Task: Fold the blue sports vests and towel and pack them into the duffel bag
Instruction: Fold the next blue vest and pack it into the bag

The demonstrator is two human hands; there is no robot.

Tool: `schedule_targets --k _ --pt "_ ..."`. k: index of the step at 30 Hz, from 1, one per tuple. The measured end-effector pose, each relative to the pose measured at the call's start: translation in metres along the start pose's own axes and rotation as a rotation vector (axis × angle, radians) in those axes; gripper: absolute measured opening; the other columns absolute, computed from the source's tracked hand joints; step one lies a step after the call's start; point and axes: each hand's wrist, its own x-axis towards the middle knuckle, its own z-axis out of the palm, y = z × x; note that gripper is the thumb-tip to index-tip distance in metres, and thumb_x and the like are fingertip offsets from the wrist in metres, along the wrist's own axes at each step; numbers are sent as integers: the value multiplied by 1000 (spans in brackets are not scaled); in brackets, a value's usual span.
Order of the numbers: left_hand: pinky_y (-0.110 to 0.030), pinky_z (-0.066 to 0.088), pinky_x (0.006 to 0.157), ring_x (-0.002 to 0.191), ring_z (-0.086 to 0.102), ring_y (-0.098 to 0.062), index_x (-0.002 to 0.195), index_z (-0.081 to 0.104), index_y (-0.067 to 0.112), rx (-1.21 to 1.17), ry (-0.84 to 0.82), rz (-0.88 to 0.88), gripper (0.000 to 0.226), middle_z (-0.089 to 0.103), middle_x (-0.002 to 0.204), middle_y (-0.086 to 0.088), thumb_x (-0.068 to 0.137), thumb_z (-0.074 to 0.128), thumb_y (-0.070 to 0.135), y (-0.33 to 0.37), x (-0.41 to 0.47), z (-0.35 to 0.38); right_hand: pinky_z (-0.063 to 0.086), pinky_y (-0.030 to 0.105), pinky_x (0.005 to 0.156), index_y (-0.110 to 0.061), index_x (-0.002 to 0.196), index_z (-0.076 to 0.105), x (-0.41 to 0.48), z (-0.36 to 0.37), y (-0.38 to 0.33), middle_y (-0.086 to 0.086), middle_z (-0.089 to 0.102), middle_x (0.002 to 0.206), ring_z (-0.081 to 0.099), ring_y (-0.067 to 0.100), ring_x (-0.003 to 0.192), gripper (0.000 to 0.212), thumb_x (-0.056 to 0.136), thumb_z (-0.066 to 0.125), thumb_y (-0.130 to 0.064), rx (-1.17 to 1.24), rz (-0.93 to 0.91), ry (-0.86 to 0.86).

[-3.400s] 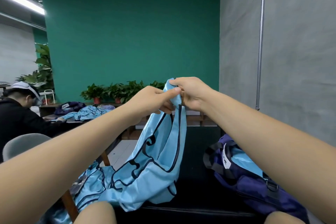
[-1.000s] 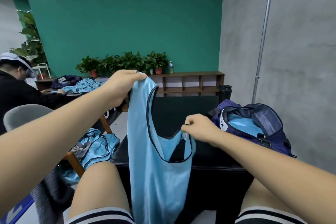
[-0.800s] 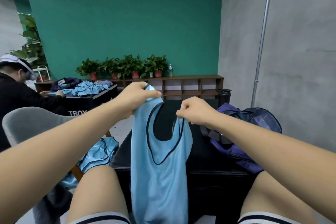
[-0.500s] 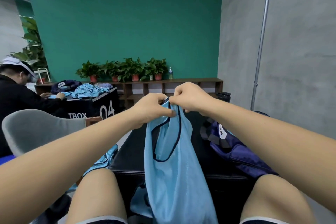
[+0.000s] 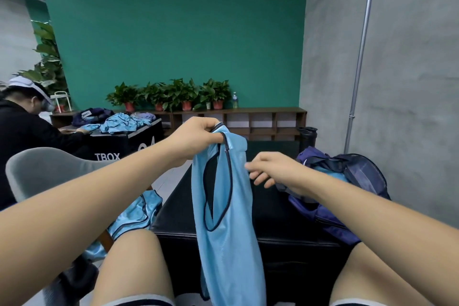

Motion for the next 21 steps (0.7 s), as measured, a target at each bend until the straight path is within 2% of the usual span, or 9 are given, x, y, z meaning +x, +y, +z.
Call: schedule_targets --k 4,7,10,12,14,16,19,21 --pt "-41 45 82 85 67 -26 99 77 19 -25 -3 -16 13 74 108 -24 87 75 25 -3 1 -2 57 33 90 -25 113 75 -3 18 22 -1 78 113 74 17 109 37 89 79 -54 73 18 -85" --pt "-43 40 82 83 61 -25 101 77 18 -51 -20 -34 21 71 110 -27 84 77 29 -4 0 -2 52 36 94 -28 114 73 0 28 15 -3 76 122 69 17 114 36 89 78 -53 226 2 -85" --pt "-42 49 84 85 68 -26 99 78 16 -86 -36 -33 11 74 109 -25 89 76 19 -4 -2 -3 45 37 95 -22 118 73 2 28 3 4 74 131 65 19 110 45 84 81 -51 416 -46 -114" --pt "-42 51 86 85 70 -26 98 78 15 -92 -32 -37 8 75 108 -24 90 76 17 -4 -3 -3 44 38 92 -18 113 71 2 26 -4 7 75 120 63 24 105 42 83 84 -46 513 -72 -111" --pt "-42 53 87 85 71 -26 97 78 14 -92 -13 -46 6 77 105 -21 92 75 16 -5 -4 -4 44 37 87 -21 93 68 2 24 -10 6 71 106 60 26 99 28 85 85 -42 529 -116 -81" --pt "-40 52 85 82 69 -22 94 78 15 -95 22 -53 4 78 101 -17 92 75 18 -8 -4 -4 47 33 80 -24 81 67 1 23 -14 6 68 98 59 24 93 24 86 84 -41 525 -155 -39" --pt "-40 46 82 81 64 -22 91 77 18 -106 65 -70 11 76 102 -20 89 76 29 -10 -5 -3 51 29 73 -17 93 72 -5 26 -18 8 71 95 63 22 86 22 92 83 -36 555 -125 -37" --pt "-39 48 81 80 67 -20 89 77 18 -123 83 -75 8 78 100 -16 92 74 25 -10 -4 -2 53 29 75 -12 105 73 -11 30 -18 10 72 94 66 23 85 35 90 84 -42 531 -68 -41"
